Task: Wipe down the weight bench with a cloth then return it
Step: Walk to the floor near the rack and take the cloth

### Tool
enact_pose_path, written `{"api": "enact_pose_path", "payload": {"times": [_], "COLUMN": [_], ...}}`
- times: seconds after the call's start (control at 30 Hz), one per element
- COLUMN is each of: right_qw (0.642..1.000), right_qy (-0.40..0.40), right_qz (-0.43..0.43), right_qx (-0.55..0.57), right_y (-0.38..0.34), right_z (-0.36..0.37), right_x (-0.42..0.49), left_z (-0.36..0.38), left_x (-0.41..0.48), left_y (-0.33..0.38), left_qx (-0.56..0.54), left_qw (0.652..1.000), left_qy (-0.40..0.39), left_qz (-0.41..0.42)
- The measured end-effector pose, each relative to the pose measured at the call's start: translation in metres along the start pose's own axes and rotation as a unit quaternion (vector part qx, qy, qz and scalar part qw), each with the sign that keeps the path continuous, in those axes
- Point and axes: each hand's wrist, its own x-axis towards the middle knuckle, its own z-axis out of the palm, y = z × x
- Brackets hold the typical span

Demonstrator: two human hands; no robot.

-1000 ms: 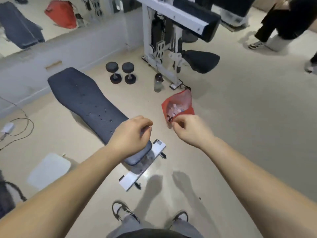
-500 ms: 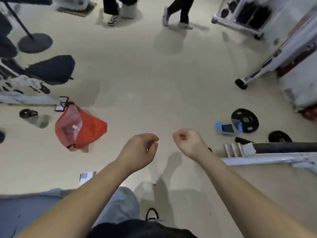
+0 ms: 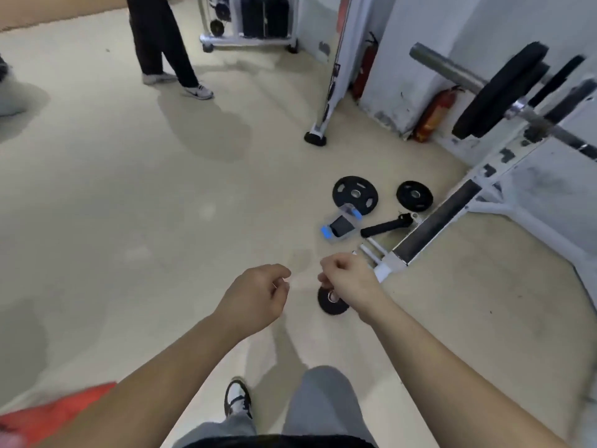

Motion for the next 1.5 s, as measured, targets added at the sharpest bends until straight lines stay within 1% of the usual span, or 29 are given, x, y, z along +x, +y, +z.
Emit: {"api": "enact_pose_path", "payload": {"times": [0.1, 0.2, 0.3, 0.47, 0.63, 0.77, 0.9, 1.03, 1.17, 1.33, 1.4, 1.5], "right_qw": [0.995, 0.983, 0.972, 0.962, 0.949, 0.935, 0.906, 0.874, 0.848, 0.832, 0.829, 0.825], "right_qy": [0.063, 0.116, 0.148, 0.161, 0.169, 0.192, 0.219, 0.245, 0.267, 0.282, 0.286, 0.285], "right_qz": [0.033, 0.063, 0.08, 0.113, 0.145, 0.166, 0.212, 0.254, 0.286, 0.302, 0.3, 0.302], "right_qx": [0.067, 0.126, 0.164, 0.188, 0.222, 0.249, 0.293, 0.332, 0.358, 0.37, 0.374, 0.384], "right_y": [-0.007, -0.007, -0.006, -0.01, -0.022, -0.024, -0.017, -0.015, -0.016, 0.0, 0.019, 0.07], "right_z": [-0.032, -0.069, -0.102, -0.146, -0.183, -0.202, -0.201, -0.191, -0.182, -0.172, -0.163, -0.136], "right_x": [0.023, 0.054, 0.097, 0.173, 0.226, 0.273, 0.331, 0.387, 0.44, 0.498, 0.52, 0.556], "left_z": [-0.001, 0.013, 0.033, 0.057, 0.063, 0.072, 0.091, 0.1, 0.099, 0.108, 0.132, 0.19], "left_x": [0.058, 0.124, 0.188, 0.281, 0.356, 0.422, 0.498, 0.57, 0.645, 0.72, 0.735, 0.751], "left_y": [0.021, 0.045, 0.071, 0.097, 0.121, 0.128, 0.121, 0.106, 0.089, 0.062, 0.045, 0.004], "left_qx": [0.005, 0.01, 0.022, 0.033, 0.063, 0.097, 0.132, 0.162, 0.222, 0.276, 0.274, 0.263], "left_qw": [0.998, 0.991, 0.984, 0.978, 0.968, 0.948, 0.923, 0.889, 0.86, 0.852, 0.852, 0.854], "left_qy": [-0.046, -0.094, -0.138, -0.187, -0.215, -0.272, -0.333, -0.397, -0.428, -0.419, -0.423, -0.431], "left_qz": [0.05, 0.096, 0.109, 0.088, 0.112, 0.131, 0.138, 0.163, 0.169, 0.148, 0.142, 0.127]}}
